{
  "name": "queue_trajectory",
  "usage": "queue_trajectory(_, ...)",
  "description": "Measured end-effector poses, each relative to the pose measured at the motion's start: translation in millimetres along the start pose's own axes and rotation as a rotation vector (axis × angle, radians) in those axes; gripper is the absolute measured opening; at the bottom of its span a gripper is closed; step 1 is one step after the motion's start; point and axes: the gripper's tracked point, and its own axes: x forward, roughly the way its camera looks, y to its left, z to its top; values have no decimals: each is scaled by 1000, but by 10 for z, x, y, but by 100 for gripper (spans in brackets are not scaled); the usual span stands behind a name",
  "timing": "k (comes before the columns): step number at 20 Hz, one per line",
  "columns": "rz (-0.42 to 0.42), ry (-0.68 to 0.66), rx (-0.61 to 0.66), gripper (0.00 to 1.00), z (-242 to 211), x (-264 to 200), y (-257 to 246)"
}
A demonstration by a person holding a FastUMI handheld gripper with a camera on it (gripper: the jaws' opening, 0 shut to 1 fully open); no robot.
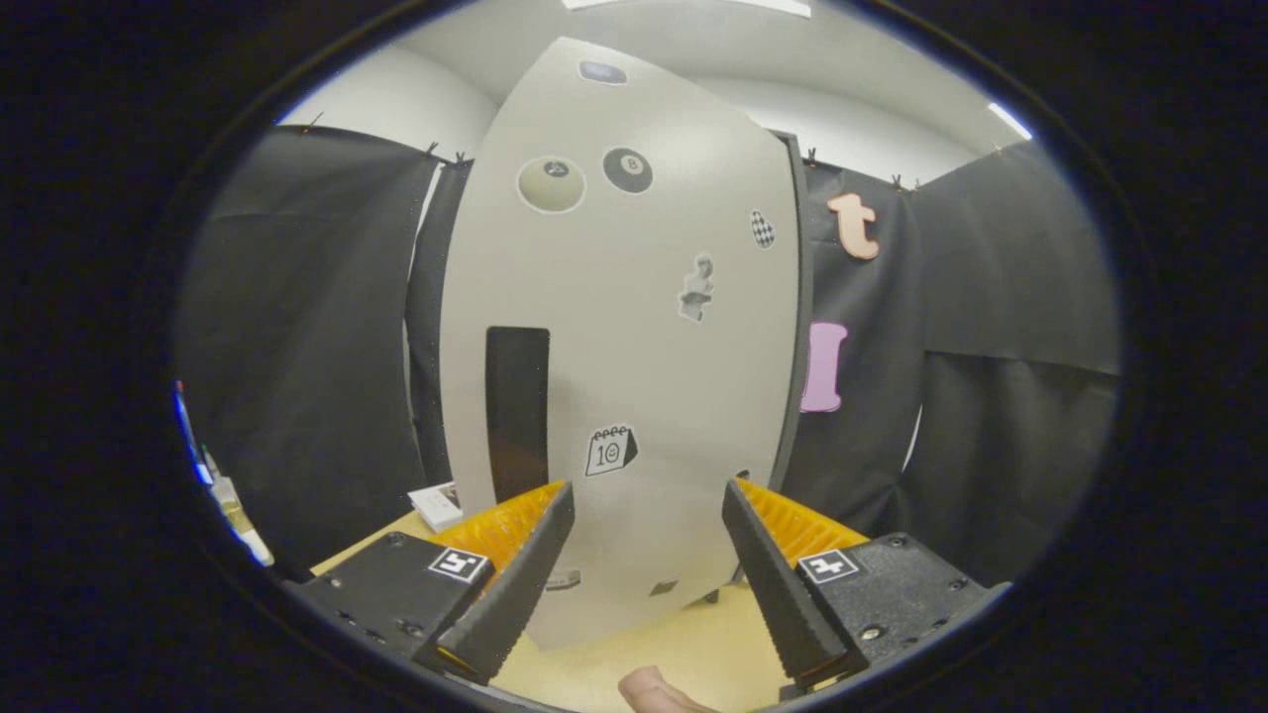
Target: Open the shoe cabinet door, grab the shoes and put them into the shoe cabinet, then close the shoe cabinet door.
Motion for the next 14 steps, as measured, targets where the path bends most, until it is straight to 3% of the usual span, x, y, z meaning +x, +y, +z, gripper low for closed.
queue_trajectory(7, -74, -77, 40, 99, -127, 193, 222)
queue_trajectory(14, -136, -95, 104, 99, -425, -146, 85)
